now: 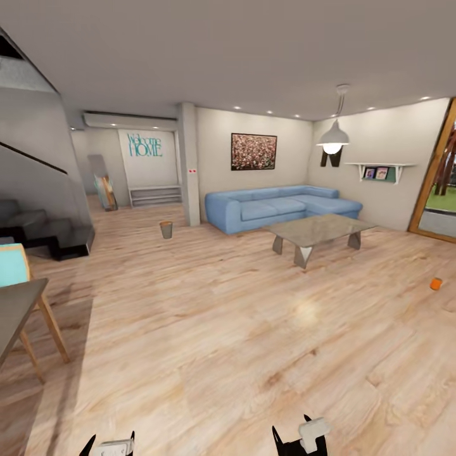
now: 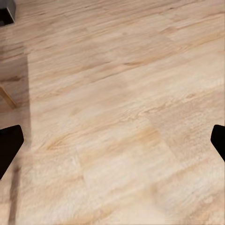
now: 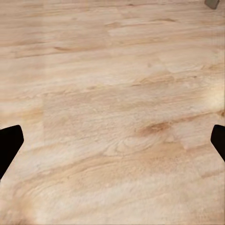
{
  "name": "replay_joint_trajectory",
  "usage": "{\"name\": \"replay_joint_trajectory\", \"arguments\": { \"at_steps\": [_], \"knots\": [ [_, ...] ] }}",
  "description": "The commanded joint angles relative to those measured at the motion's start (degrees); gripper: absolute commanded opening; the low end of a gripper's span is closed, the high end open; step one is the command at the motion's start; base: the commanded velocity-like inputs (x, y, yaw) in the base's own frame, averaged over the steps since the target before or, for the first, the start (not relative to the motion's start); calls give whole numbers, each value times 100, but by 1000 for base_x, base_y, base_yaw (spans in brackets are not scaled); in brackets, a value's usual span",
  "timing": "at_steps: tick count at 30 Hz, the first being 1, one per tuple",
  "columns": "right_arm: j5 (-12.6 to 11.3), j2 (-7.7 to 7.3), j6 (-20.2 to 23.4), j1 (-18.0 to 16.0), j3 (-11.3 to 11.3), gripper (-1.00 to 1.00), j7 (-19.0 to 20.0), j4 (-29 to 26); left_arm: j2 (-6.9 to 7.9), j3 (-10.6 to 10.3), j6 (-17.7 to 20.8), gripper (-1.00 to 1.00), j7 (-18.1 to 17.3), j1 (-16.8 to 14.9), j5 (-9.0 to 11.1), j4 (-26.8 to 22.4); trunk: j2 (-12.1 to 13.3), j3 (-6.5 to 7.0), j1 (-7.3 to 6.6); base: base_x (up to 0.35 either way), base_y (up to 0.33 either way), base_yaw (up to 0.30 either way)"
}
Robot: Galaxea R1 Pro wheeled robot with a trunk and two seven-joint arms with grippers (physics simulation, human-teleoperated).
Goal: Put the three can of soda from the living room inside the tash can in the kitchen.
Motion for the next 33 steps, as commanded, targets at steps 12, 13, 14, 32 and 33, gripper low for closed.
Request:
{"name": "replay_joint_trajectory", "arguments": {
  "at_steps": [12,13,14,32,33],
  "knots": [
    [-7,6,0,0,0,100,0,2,0,-3,-5,100,0,-5,0,0,0,0,0,324,0,221],
    [-7,7,0,0,0,100,0,0,0,-4,-6,100,0,-3,0,-2,0,0,0,324,0,218],
    [-7,6,0,0,0,100,0,-1,0,-4,-7,100,0,-2,0,-5,0,0,0,324,0,216],
    [1,-42,-6,6,0,100,0,-5,0,-9,-9,100,0,-6,-4,40,0,0,0,324,0,151],
    [1,-43,-7,7,0,100,0,-5,0,-9,-9,100,0,-6,-5,41,0,0,0,324,0,108]
  ]
}}
